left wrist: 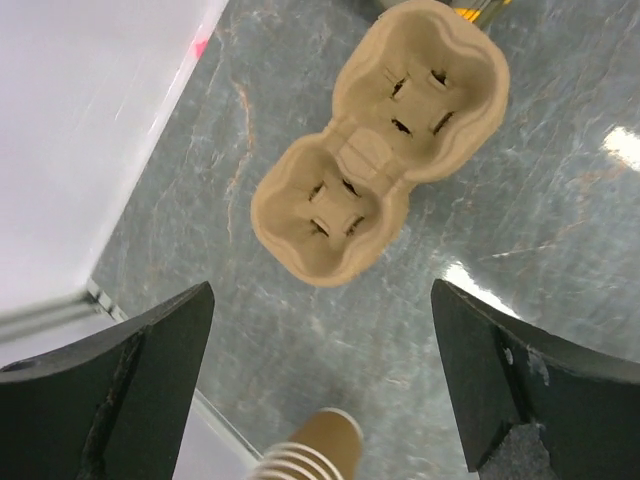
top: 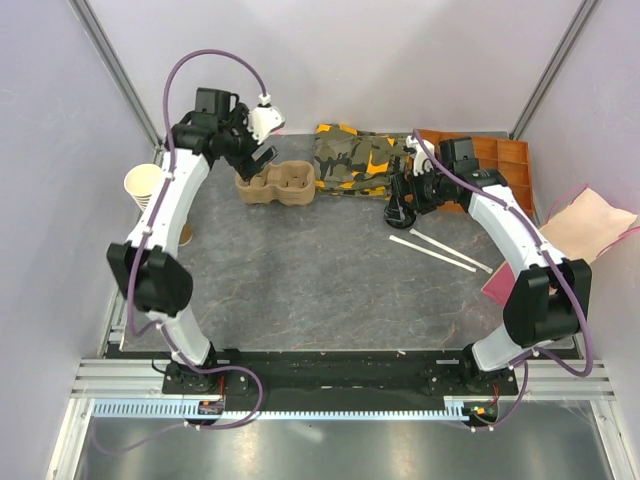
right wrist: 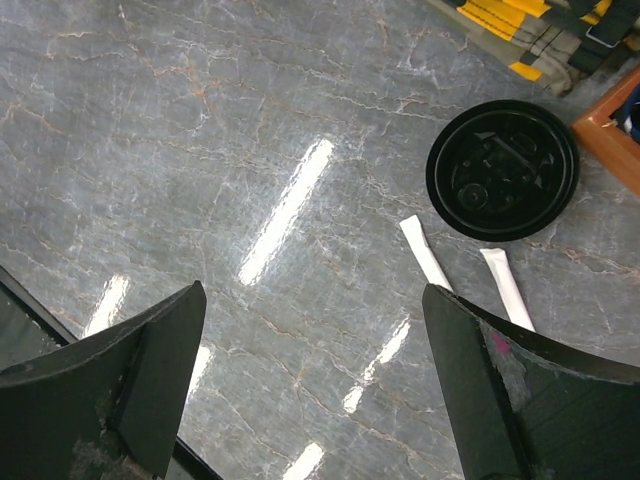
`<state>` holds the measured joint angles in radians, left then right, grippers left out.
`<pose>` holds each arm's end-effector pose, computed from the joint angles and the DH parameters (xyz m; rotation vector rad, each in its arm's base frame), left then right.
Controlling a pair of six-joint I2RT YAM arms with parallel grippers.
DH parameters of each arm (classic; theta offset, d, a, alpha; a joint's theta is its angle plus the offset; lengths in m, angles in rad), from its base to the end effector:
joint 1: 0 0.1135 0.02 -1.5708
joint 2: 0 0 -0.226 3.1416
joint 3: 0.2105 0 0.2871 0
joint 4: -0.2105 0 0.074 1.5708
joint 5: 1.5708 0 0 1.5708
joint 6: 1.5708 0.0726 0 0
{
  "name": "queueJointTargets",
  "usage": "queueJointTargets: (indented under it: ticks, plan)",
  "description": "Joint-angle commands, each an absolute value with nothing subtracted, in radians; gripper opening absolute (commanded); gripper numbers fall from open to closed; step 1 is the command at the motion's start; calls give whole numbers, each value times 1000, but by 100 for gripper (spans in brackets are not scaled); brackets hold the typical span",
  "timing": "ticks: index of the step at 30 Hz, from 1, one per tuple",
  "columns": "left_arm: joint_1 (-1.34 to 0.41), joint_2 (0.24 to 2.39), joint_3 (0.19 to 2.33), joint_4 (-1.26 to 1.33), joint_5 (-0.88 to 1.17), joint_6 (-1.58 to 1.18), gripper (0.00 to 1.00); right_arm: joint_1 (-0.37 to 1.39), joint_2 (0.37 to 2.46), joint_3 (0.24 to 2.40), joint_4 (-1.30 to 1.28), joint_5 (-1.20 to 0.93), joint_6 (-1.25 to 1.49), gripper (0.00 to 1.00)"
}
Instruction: Pack the takeout coffee
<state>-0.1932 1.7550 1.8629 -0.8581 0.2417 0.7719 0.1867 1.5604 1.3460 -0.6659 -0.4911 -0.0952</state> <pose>0.4282 -0.1015 0.3270 1.1704 1.9733 0.0177 0.3795 0.1065 0.2320 -0.5518 2.3478 0.6408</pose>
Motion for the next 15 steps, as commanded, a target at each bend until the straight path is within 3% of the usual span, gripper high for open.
queueJointTargets:
  ticks: [1,5,9,15]
  plan:
    - [-170,1879,2012,-1029,333,934,87,193,1582,1408,-669,-531,-117,98]
    - [-135,1905,2046,-1040,469,908,85,193,1586,1410,-673,-532,-121,98]
    - [-115,1843,2080,-1048,453,858,84,196,1591,1404,-675,-535,-123,98]
    - [179,1806,2373,-1238,649,710,86,201,1592,1405,-676,-538,-121,98]
